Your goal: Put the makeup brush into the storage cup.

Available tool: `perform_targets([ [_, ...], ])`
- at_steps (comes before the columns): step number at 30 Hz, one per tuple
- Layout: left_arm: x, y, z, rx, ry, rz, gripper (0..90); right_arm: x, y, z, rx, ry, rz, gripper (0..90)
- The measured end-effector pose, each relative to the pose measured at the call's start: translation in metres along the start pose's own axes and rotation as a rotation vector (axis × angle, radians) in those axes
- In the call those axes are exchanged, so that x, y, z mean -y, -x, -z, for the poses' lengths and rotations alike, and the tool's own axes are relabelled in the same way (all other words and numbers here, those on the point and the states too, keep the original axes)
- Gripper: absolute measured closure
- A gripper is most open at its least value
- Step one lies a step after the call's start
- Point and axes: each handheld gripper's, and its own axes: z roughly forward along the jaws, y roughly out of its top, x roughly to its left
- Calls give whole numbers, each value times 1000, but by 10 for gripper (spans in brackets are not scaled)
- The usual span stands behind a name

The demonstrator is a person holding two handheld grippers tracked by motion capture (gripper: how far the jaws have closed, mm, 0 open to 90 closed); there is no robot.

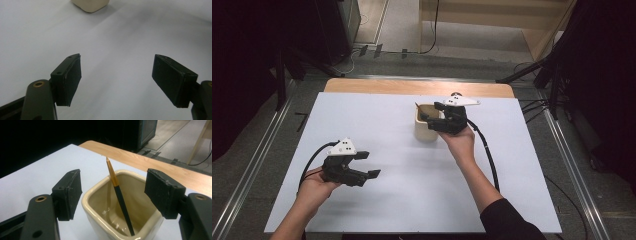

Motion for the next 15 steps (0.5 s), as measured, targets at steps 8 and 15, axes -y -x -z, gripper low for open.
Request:
perform_targets([
  [8, 0, 0, 0, -1, 0, 1, 241, -1, -3, 6, -43, -49, 0, 280],
  [15, 1, -2, 0, -6, -3, 7, 241, 1, -8, 14, -92, -56, 8, 276],
])
